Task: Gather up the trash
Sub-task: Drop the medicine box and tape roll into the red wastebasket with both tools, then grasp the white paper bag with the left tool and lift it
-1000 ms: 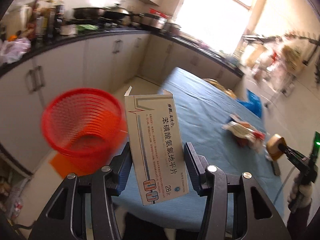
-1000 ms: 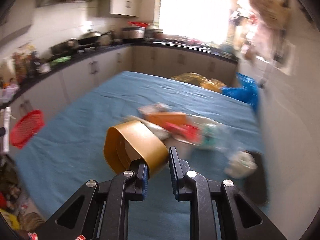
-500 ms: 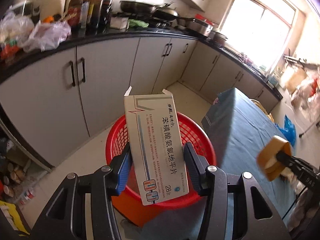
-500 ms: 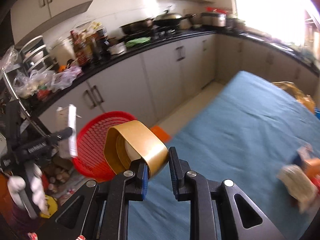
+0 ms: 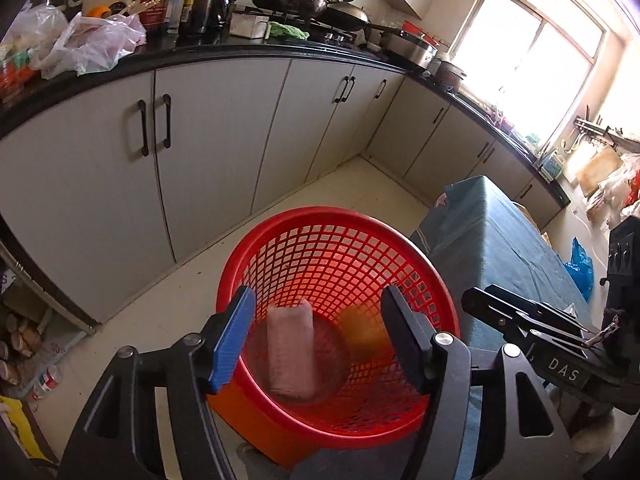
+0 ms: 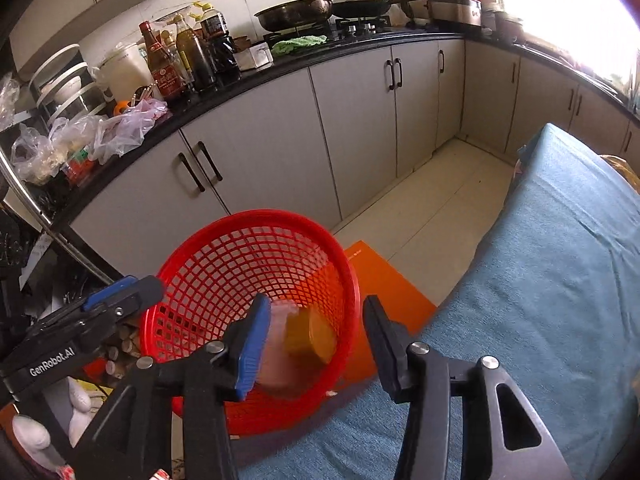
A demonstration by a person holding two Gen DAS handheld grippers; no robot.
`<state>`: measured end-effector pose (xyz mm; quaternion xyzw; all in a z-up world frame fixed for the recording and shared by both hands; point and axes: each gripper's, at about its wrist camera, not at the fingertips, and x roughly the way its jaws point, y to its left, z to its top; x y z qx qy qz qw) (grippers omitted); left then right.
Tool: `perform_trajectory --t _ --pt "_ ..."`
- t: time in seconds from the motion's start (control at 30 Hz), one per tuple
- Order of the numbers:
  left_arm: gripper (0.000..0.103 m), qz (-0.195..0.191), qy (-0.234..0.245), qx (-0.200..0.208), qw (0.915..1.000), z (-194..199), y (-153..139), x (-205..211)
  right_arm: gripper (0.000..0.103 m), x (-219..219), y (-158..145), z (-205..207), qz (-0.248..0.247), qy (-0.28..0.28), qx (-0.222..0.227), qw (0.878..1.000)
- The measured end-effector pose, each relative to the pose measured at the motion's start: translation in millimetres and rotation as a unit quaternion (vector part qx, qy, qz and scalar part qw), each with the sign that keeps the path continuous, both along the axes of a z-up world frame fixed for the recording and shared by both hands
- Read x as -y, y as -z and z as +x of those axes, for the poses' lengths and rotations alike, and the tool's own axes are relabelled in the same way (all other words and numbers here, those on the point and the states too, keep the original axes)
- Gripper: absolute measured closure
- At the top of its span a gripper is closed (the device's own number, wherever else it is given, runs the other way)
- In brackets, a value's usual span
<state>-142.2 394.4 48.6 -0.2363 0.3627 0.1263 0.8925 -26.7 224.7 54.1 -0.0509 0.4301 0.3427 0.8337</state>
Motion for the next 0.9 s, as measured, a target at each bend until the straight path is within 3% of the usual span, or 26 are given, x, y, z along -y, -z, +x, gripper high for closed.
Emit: perform_trajectory --t 0.33,0.47,0.57,0.67,0.9 --pt "0.037 0.04 -0.023 0.015 0.9988 -39.9 -13.8 15.8 0.038 67.2 -11.3 -24.0 0.016 0.037 -0.015 0.999" --pt "0.037 0.057 -0.02 0.012 0.9981 -48.2 -17.4 31.3 0.025 106.2 -6.7 -34.3 0.019 0.064 -0.037 0.997" --pt "0.037 0.077 -0.016 0.01 0.9968 -53.6 -20.5 50.6 0.016 135.8 -5.5 -45.0 -0.006 0.107 -0.025 0.994" --pt "0.037 0.105 -0.012 0.008 0.9943 -57.0 -24.5 76.0 0.015 168.1 -8.7 -58.0 -0.017 0.14 -0.002 0.99" --pt "0.037 0.124 0.018 0.013 0.992 -60.4 -29.7 128.6 0.016 249.4 -12.4 -91.7 -0.015 0.188 0.029 0.982"
